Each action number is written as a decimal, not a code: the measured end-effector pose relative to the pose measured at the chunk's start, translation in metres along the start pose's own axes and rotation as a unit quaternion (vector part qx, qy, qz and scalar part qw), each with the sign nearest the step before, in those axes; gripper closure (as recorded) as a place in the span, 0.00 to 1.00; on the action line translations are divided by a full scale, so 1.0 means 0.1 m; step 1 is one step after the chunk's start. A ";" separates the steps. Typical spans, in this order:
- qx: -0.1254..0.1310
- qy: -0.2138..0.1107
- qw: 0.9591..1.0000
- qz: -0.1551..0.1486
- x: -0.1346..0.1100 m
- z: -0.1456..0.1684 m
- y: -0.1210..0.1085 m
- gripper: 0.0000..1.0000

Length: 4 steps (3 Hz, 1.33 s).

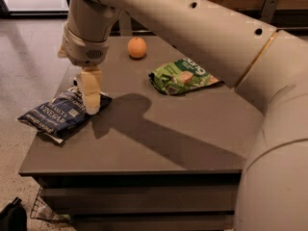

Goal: Pick blue chip bag

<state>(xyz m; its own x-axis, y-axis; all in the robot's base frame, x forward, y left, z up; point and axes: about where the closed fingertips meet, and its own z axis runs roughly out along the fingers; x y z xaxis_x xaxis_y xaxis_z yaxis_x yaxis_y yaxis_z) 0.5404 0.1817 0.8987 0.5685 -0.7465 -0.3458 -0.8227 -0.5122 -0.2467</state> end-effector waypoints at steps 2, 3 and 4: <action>-0.026 -0.047 0.998 -0.015 -0.03 0.87 -0.22 0.00; -0.028 -0.071 0.997 -0.028 -0.13 1.14 -0.25 0.14; -0.028 -0.072 0.997 -0.028 -0.16 1.09 -0.27 0.45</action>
Offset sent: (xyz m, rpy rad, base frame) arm 0.0223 0.0868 -0.1144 0.1347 0.1092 0.1259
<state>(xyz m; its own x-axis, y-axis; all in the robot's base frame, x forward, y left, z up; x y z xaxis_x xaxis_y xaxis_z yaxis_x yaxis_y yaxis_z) 0.5543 0.2533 0.8120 0.6059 -0.6485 -0.4609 -0.7860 -0.5776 -0.2204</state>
